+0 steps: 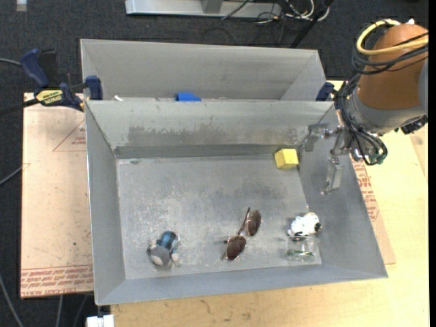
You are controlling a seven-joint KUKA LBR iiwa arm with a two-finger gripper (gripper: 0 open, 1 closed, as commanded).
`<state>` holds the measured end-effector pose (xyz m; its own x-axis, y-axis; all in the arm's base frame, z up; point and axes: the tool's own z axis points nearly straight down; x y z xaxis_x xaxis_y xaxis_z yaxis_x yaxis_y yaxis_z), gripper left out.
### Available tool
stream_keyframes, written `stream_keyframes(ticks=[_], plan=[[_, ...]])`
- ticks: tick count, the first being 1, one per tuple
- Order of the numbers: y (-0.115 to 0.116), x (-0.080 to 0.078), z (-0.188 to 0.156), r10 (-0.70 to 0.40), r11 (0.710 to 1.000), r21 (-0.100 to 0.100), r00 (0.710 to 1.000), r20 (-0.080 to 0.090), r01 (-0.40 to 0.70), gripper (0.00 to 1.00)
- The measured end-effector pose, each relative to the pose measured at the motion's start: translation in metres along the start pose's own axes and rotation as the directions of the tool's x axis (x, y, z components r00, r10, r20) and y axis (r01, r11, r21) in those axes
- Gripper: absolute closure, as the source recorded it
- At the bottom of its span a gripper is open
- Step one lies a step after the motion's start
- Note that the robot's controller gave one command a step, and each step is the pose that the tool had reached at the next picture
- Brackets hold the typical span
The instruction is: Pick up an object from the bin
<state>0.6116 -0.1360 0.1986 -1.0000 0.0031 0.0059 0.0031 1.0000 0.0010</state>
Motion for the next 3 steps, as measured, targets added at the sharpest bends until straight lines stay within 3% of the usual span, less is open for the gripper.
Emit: stream_keyframes(ticks=[1, 2, 3], plan=[[0.000, -0.002, -0.005, -0.003, 1.000, 0.002, 1.000, 0.008, 0.003, 0.00], [-0.006, 0.025, 0.045, -0.246, 0.969, 0.005, 0.969, 0.014, 0.246, 0.00], [-0.007, 0.045, 0.073, -0.475, 0.880, 0.000, 0.880, 0.003, 0.475, 0.00]])
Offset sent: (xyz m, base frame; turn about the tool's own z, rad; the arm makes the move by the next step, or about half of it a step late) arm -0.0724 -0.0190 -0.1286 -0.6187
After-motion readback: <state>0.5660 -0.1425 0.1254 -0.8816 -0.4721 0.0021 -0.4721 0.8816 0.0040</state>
